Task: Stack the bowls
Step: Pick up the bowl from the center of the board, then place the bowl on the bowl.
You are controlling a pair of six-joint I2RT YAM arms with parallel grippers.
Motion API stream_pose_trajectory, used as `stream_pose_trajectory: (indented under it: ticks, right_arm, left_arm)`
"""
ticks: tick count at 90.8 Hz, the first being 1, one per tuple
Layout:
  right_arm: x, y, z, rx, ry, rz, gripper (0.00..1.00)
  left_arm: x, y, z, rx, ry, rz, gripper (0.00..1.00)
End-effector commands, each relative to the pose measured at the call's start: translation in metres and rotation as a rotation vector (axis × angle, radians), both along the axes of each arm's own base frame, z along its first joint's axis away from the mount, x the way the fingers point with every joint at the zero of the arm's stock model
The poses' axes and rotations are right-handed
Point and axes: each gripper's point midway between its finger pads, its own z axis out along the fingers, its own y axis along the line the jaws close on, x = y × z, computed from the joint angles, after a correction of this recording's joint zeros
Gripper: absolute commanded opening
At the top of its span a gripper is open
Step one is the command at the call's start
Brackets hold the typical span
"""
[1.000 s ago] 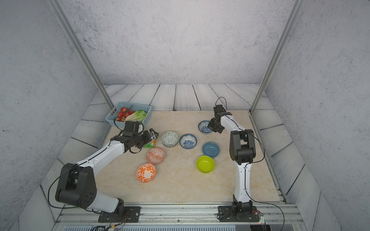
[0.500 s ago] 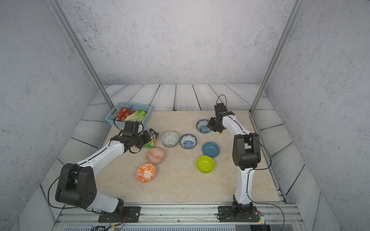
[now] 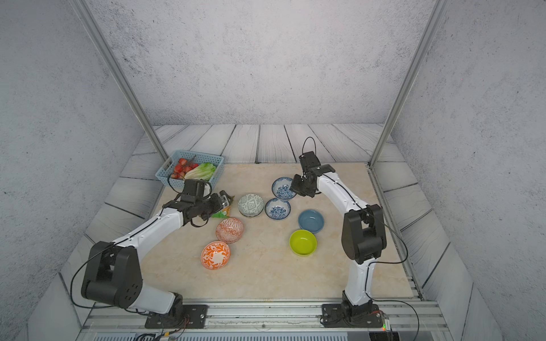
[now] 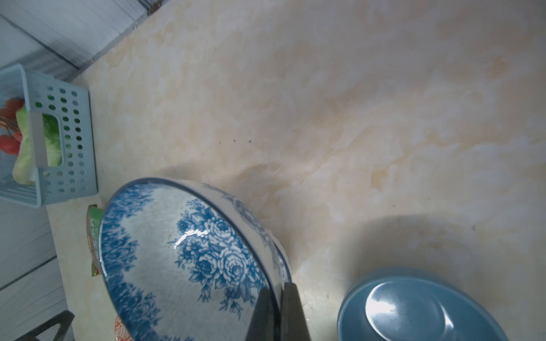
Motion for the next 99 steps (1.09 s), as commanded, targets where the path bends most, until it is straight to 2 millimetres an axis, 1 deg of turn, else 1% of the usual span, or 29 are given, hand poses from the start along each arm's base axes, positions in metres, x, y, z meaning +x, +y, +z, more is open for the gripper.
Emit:
stream_pose_trajectory:
  ticks: [1,9,20,36,54,67,99]
  right_arm:
    - [-0.009,0.020,0.018,0.013,-0.044,0.037,0.00]
    - [-0.014,0.024,0.013,0.008,-0.032,0.044,0.00]
    - [-0.019,0.023,0.007,0.008,-0.023,0.048,0.00]
    - [-0.026,0.028,-0.003,0.011,-0.010,0.069,0.00]
    - [-0.025,0.029,-0.014,0.011,0.000,0.074,0.00]
    - [-0.027,0.031,-0.026,0.005,0.023,0.077,0.00]
    - [-0.026,0.026,-0.036,-0.025,0.036,0.070,0.00]
  left_arm:
    - [-0.005,0.006,0.001,0.017,0.001,0.005,1.00]
    - [-0.005,0.007,0.001,0.024,0.006,0.008,1.00]
    - [-0.005,0.007,-0.001,0.027,0.012,0.012,1.00]
    - [-0.004,0.007,-0.003,0.024,0.022,0.017,1.00]
    - [-0.004,0.008,-0.003,0.027,0.024,0.018,1.00]
    - [-0.003,0.007,-0.004,0.026,0.028,0.016,1.00]
    - [-0.003,0.007,-0.004,0.028,0.029,0.015,1.00]
